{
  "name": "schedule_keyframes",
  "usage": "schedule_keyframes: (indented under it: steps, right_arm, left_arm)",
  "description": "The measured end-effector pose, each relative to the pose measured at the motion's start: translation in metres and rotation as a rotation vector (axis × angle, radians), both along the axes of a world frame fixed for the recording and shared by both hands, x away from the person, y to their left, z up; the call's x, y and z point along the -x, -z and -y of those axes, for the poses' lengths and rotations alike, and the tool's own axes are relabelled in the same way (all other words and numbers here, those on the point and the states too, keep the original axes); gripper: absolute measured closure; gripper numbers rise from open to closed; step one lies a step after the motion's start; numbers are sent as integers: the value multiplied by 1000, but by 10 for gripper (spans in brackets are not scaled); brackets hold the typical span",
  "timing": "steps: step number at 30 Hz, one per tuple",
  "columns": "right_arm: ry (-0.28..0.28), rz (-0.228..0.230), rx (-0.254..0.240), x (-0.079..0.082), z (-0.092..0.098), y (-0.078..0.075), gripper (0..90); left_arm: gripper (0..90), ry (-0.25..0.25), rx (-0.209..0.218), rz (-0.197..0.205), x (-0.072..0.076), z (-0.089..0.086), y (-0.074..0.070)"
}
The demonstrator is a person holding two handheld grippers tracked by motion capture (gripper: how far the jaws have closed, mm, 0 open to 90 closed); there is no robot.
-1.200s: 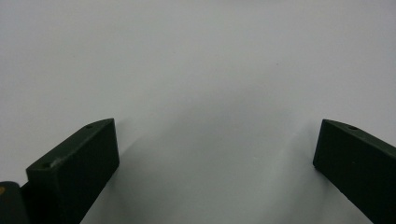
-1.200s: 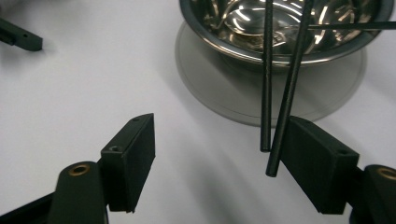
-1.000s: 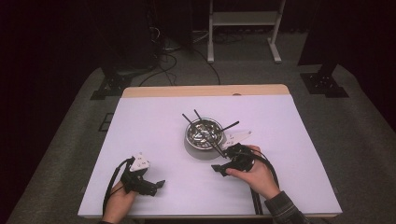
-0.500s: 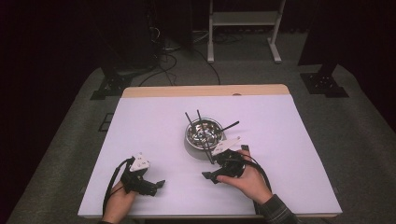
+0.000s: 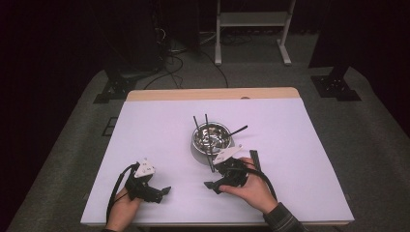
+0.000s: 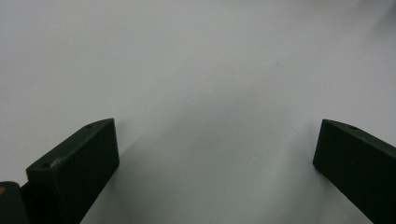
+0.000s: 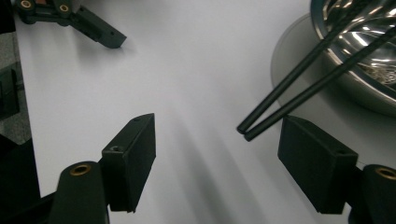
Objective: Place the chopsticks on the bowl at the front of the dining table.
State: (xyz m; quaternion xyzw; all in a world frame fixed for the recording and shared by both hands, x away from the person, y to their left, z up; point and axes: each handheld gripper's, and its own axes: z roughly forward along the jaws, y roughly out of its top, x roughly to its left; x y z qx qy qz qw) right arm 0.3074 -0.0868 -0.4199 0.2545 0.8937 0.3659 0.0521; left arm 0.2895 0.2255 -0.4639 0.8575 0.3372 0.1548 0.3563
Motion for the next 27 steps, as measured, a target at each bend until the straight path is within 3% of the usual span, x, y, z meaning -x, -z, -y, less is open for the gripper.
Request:
schedule_keyframes:
  steps: [12,17,24,27]
  right_arm:
    - [76,54,-51,-14,17,-31,266]
    - [114,63,-84,-32,17,-43,264]
    - [151,81,-86,-58,10,-53,250]
    - [168,66,-88,-69,5,-54,231]
  left_arm:
    - [0,-1,0,-3,0,0,0]
    - [0,-1,2,-1,0,0,0]
    - [0,0,0,0,0,0,0]
    - [0,-1,0,1,0,0,0]
